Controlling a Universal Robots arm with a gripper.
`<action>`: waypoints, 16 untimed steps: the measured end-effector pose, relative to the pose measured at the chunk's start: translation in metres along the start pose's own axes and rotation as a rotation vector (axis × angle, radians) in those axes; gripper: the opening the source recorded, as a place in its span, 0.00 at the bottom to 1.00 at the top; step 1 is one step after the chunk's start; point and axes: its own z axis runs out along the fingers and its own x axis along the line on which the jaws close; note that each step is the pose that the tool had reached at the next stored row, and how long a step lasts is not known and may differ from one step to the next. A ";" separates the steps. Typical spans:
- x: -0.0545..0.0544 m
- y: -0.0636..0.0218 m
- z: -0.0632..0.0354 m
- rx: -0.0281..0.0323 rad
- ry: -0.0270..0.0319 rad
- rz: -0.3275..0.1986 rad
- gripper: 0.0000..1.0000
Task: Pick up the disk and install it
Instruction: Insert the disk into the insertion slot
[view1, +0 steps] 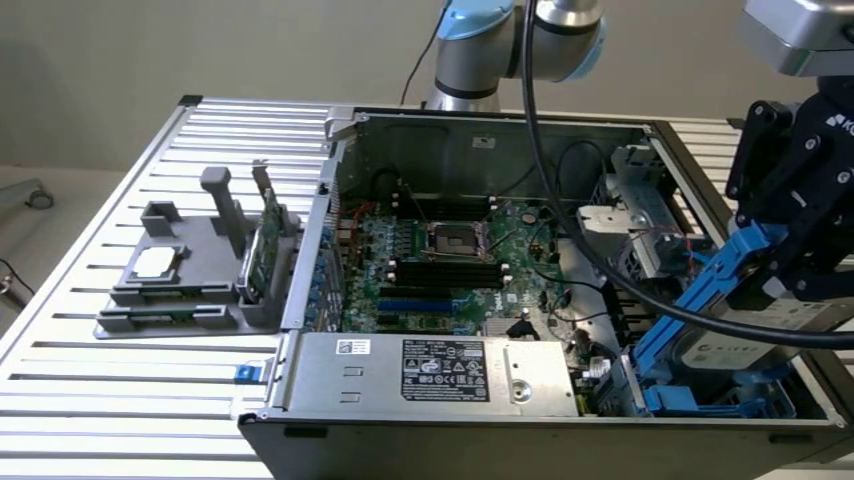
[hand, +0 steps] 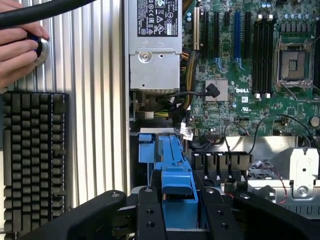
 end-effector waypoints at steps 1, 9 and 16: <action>0.000 0.0001 0.0005 0.0000 0.0001 0.000 0.33; 0.000 0.0006 0.0048 0.0000 0.0001 0.000 0.33; 0.000 0.0009 0.0083 0.0000 0.0001 0.000 0.33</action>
